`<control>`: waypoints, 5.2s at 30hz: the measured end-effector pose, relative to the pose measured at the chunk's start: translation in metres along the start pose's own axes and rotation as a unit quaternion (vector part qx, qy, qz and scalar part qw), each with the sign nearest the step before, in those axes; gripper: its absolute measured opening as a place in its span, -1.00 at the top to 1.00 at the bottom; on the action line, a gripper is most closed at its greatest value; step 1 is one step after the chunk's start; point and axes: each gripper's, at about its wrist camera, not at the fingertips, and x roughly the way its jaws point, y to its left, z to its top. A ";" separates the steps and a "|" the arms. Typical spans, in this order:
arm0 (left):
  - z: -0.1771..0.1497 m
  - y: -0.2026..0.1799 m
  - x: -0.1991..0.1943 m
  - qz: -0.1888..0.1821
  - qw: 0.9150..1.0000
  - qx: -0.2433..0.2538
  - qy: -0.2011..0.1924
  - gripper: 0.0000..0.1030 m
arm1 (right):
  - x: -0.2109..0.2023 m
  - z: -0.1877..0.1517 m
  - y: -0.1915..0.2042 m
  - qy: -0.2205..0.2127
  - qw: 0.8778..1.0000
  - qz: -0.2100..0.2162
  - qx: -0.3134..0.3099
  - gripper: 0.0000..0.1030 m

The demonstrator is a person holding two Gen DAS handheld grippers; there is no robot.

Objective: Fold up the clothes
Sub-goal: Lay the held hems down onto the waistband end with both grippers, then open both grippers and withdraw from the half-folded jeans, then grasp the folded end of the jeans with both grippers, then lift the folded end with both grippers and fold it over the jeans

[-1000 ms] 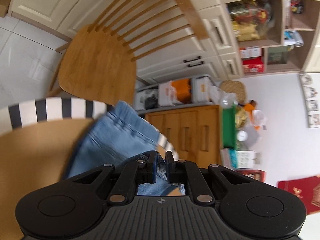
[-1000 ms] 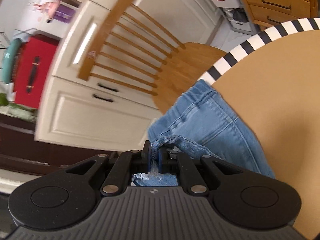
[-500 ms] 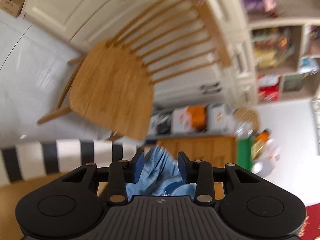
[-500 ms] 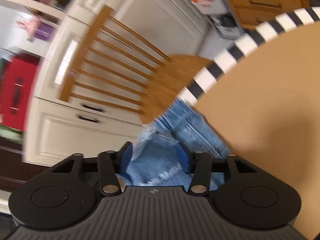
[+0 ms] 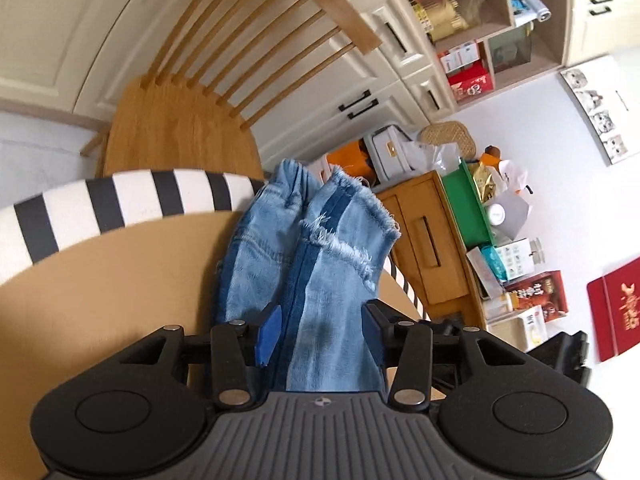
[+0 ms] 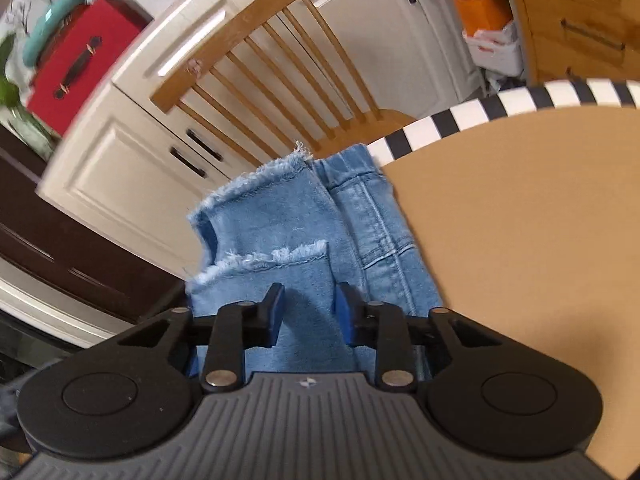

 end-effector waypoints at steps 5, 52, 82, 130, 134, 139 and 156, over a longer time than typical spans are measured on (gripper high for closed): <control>-0.001 0.001 0.009 0.006 1.000 -0.018 0.008 0.10 | -0.002 -0.004 -0.005 0.014 1.000 -0.014 -0.004 0.42; -0.115 -0.048 -0.109 0.018 0.996 0.053 0.066 -0.19 | -0.154 -0.120 -0.003 0.013 0.998 0.038 -0.055 0.29; -0.255 -0.089 -0.105 0.294 0.936 0.165 0.101 -0.16 | -0.161 -0.249 0.010 0.050 0.981 -0.084 -0.168 0.58; -0.251 0.014 -0.148 0.016 0.951 -0.302 0.059 0.54 | -0.178 -0.236 -0.115 0.086 0.941 0.094 0.313 -0.62; -0.246 0.005 -0.149 -0.009 0.949 -0.308 0.060 0.54 | -0.175 -0.241 -0.116 0.060 0.934 0.110 0.334 -0.82; -0.245 0.005 -0.149 -0.014 0.946 -0.316 0.064 0.54 | -0.142 -0.250 -0.123 0.070 0.897 0.146 0.412 0.20; -0.258 0.007 -0.143 -0.016 0.964 -0.264 0.028 0.30 | -0.179 -0.243 -0.092 0.029 0.926 0.167 0.338 0.64</control>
